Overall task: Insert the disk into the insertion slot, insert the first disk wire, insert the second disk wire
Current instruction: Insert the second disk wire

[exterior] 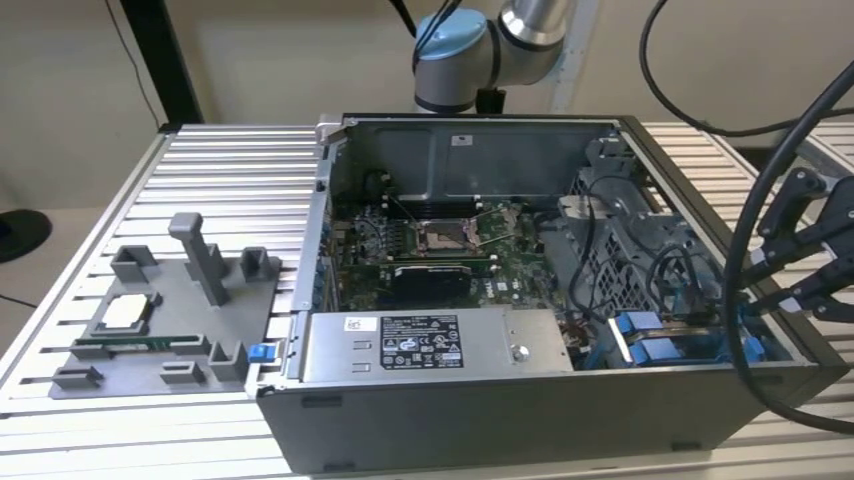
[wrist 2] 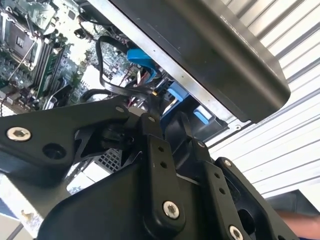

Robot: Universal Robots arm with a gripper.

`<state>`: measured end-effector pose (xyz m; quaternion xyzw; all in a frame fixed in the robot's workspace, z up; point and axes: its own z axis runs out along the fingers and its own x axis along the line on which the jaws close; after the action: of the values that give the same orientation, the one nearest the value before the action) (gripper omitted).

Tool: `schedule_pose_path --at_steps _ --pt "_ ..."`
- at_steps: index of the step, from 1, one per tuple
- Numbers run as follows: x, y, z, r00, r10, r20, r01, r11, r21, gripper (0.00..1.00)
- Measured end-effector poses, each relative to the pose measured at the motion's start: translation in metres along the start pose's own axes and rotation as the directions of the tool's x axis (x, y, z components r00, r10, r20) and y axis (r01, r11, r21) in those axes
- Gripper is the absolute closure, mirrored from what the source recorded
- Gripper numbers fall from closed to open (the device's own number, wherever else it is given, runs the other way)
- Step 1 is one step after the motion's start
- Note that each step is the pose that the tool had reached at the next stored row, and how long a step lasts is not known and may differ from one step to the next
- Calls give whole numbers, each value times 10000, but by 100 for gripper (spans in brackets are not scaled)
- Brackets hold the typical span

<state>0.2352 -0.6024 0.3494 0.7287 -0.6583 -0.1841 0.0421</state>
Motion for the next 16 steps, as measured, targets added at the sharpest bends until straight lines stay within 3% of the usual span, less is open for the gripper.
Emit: schedule_pose_path --at_steps 4,12,13,16 --pt "5 -8 20 9999 -135 -48 135 9999 48 0" --pt "5 -8 22 9998 -176 -65 177 9998 102 0" --pt "5 -7 22 9998 -176 -65 176 9998 103 100" --pt "4 -7 22 9998 -179 -59 179 9998 106 100"
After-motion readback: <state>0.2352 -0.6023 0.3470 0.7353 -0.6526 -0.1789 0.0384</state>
